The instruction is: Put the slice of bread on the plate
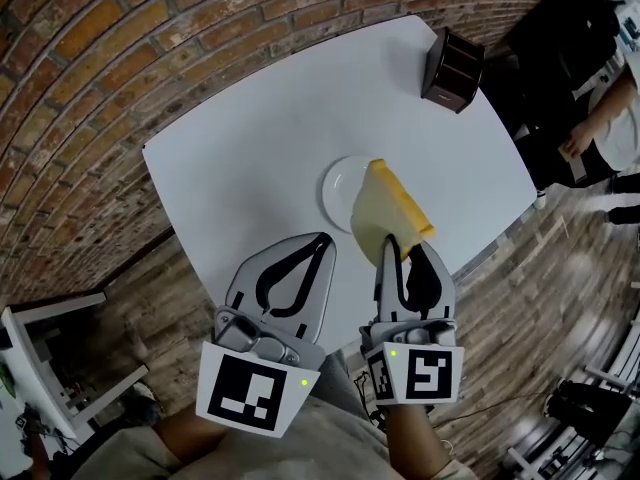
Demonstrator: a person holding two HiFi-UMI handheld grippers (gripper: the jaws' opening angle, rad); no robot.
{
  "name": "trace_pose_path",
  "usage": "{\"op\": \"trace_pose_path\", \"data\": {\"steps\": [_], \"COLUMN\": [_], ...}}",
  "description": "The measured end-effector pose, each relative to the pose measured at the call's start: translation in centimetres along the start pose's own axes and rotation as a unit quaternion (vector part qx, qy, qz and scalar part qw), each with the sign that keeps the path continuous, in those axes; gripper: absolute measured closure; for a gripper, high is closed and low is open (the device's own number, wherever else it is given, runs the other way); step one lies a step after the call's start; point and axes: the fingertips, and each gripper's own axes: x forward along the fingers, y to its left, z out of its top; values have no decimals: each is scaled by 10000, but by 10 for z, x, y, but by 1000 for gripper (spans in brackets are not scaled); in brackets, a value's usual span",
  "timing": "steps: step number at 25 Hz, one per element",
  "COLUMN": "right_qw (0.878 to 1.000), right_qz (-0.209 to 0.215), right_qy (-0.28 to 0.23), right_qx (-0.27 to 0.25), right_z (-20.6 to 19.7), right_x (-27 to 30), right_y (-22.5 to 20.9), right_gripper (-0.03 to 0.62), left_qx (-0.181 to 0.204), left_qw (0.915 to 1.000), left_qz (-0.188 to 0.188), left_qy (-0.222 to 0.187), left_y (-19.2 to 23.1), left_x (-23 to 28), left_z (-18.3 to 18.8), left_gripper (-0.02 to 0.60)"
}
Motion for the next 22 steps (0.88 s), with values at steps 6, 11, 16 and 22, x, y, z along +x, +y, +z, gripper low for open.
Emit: {"op": "trace_pose_path", "data": {"steps": [6, 11, 16, 22], "right_qw": [9999, 9996, 9991, 9975], "right_qz": [66, 97, 135, 221], "right_qy": [49, 148, 247, 384], "right_qx": [95, 221, 317, 543], "right_z": [-7, -17, -29, -42], "right_x": [12, 22, 32, 45], "right_y": [0, -3, -4, -7], "right_gripper": [490, 490, 491, 491], "left_qx": [1, -5, -49, -65], "left_qw": [10000, 9999, 9999, 9998], "left_qz": [-32, -27, 29, 61], "left_qy": [88, 109, 149, 175], "left_y": [3, 6, 10, 11], "left_x": [6, 8, 8, 10], "left_z": [-5, -6, -9, -10], "left_gripper": [572, 572, 572, 572]}}
